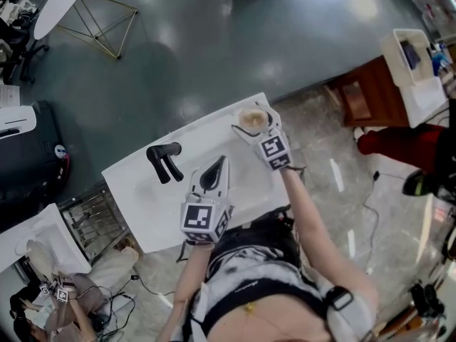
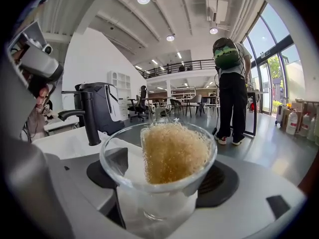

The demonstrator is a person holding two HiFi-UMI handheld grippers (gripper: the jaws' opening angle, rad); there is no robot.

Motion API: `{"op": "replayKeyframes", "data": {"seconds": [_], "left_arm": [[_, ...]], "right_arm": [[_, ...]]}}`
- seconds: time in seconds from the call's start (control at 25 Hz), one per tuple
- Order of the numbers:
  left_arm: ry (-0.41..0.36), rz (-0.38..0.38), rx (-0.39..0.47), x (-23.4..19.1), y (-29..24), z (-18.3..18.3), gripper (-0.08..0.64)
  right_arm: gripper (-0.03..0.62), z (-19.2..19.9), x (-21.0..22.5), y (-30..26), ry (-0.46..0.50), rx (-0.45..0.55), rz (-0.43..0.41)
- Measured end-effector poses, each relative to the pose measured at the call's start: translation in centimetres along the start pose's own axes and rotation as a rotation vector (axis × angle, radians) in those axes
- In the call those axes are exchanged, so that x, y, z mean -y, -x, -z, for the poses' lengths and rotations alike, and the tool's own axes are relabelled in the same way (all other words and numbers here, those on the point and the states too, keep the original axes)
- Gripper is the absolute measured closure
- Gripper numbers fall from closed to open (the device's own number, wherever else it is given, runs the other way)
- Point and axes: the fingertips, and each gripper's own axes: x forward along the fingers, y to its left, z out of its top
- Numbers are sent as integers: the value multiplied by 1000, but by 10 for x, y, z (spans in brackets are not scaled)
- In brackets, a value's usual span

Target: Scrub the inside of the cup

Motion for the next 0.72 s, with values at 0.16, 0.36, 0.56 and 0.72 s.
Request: {"op": "replayKeyframes", "data": {"seconds": [0.16,0.36,0.56,0.72], "left_arm": [[-4,-6,-13,-1,2,4,545],[-4,-12,-22,-1,2,7,545],[-18,-7,-19,1,3,4,545],[-24,4,-10,2,3,2,545]], "right_arm": [[173,1,-1,-3,16,0,-16],[180,1,1,-3,20,2,-29],[184,2,-6,4,43,-17,-48],[186,-4,-18,18,62,0,-73]]}}
